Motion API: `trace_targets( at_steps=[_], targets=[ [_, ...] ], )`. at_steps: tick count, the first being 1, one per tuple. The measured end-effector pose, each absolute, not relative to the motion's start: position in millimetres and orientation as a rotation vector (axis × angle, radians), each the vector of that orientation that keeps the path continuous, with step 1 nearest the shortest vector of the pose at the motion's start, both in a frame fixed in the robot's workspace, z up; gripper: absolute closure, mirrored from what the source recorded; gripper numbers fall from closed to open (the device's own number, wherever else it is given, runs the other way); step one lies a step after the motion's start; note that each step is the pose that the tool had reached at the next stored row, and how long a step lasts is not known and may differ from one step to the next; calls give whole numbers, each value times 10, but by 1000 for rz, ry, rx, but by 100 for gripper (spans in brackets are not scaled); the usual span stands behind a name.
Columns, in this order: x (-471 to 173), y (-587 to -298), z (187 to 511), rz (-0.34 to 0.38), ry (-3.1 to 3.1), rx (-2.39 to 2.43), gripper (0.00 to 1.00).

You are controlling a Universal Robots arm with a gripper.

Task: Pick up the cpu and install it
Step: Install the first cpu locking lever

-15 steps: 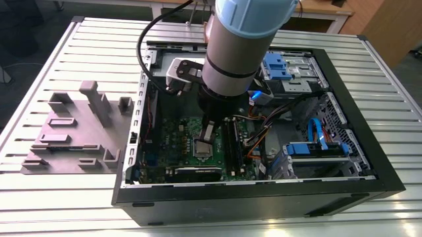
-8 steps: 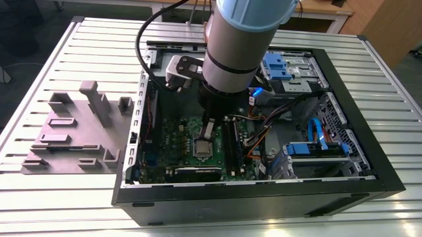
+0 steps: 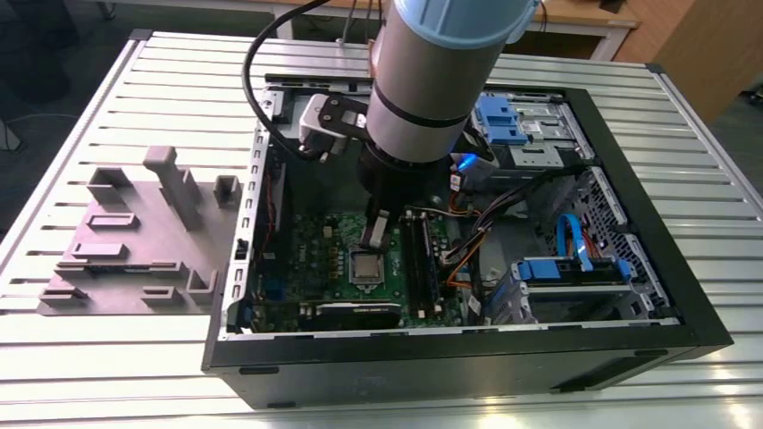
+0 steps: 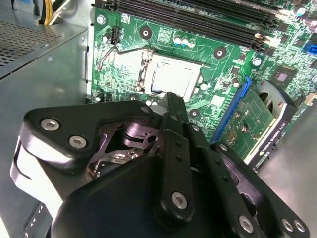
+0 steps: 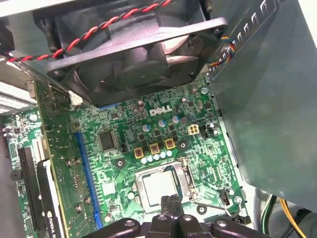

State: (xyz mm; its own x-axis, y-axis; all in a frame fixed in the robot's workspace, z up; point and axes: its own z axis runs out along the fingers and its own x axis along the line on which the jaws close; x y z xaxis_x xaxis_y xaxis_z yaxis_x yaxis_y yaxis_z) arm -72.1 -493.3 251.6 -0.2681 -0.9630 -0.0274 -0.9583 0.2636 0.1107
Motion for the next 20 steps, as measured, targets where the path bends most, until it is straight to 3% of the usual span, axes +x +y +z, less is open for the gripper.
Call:
trace_targets(
  at_steps=[20],
  targets=[
    [-721,-4911,2514,-156,-2459,1870,90]
  ],
)
